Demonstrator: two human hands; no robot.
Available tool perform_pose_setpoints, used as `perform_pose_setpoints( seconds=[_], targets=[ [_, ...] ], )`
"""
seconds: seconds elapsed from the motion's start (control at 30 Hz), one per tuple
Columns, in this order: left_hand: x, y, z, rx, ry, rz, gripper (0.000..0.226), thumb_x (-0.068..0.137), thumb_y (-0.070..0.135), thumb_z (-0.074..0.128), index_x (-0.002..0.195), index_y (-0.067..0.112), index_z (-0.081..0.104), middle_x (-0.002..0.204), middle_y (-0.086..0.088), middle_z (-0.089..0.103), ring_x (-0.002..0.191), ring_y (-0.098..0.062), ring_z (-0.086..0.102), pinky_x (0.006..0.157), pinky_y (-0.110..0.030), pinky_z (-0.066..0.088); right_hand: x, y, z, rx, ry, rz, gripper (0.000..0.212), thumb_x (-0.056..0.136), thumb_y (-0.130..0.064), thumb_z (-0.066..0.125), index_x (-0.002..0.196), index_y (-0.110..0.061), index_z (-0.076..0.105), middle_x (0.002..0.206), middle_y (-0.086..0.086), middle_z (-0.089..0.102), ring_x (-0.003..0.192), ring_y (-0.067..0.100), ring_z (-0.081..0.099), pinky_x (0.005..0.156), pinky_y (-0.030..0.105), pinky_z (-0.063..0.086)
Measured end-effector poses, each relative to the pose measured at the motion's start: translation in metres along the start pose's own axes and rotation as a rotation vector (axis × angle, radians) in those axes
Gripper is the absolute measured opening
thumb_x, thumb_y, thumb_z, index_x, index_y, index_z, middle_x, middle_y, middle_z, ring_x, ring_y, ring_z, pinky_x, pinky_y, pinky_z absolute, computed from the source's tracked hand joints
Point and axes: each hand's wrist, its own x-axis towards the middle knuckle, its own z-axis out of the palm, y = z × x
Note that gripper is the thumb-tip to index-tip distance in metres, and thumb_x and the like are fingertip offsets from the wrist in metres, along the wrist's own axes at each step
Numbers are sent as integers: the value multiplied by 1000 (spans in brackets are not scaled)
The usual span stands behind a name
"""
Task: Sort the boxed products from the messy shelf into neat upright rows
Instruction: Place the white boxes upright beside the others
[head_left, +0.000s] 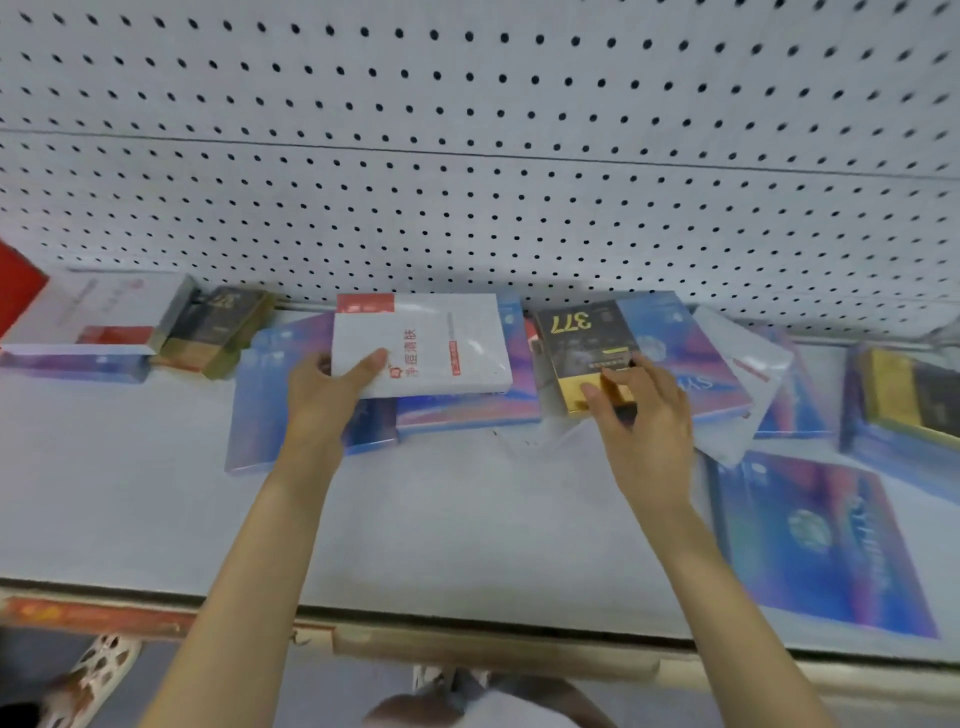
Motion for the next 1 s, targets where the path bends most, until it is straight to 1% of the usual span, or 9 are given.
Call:
perform_pose_setpoints(
  seconds=[0.07,0.23,0.33,0.43,0.53,0.67,0.73,0.83,1.0],
  targets=[
    [-12,3,-5,-171,-20,15,25,84,18,73,103,16,56,109,0,70,92,-14,70,61,-24,58,-1,-6,5,-7,99,155,49,75,-36,80,106,-5,60,114,15,61,108,38,54,91,45,40],
    [-34,4,-27,-334,32,64,33,87,12,69,116,15,53,112,-3,70,94,-18,72,73,-31,61,-3,-8,17,-193,98,351,91,65,-55,81,130,1,49,136,21,52,130,37,43,105,46,30],
    [-40,5,-45,-425,61,27,36,86,16,70,120,15,58,106,1,73,92,-16,72,71,-28,60,0,-8,17,-113,122,393,76,68,-49,82,119,1,54,127,21,57,125,38,45,105,46,30],
    [-48,6,-56,-519,46,29,14,87,18,68,101,17,67,94,4,76,86,-15,72,63,-25,58,1,-17,9,189,202,390,42,74,-29,81,97,-10,51,91,7,61,91,31,58,80,35,43],
    [-58,3,-57,-459,38,59,6,86,23,68,83,19,68,80,5,75,70,-12,70,56,-27,57,-5,-26,-4,541,220,391,24,82,-14,74,88,-17,52,79,-4,56,73,15,53,67,26,44],
    [-73,-8,-51,-366,-87,104,10,91,26,62,92,18,67,84,4,75,76,-14,70,60,-29,58,-27,-31,-38,889,253,574,7,90,-21,67,83,-20,68,82,-7,67,75,7,60,70,23,51],
    [-79,-13,-45,-329,-175,90,11,94,29,58,92,20,65,84,4,74,76,-13,70,59,-28,56,-44,-33,-61,1077,198,641,20,92,-30,63,80,-23,77,84,-10,73,79,4,67,73,21,56],
    [-92,-19,-28,-263,-362,44,15,94,32,56,97,20,64,82,5,75,71,-11,71,53,-24,54,-74,-37,-88,1022,20,666,20,76,-44,63,75,-30,78,78,-9,74,70,3,67,65,19,56],
    [-132,-22,6,-149,-635,-46,23,93,39,57,103,20,64,88,4,76,77,-14,72,61,-29,56,-119,-35,-104,854,-245,689,21,55,-40,75,74,-30,78,69,-6,72,58,4,65,52,15,49]
  ],
)
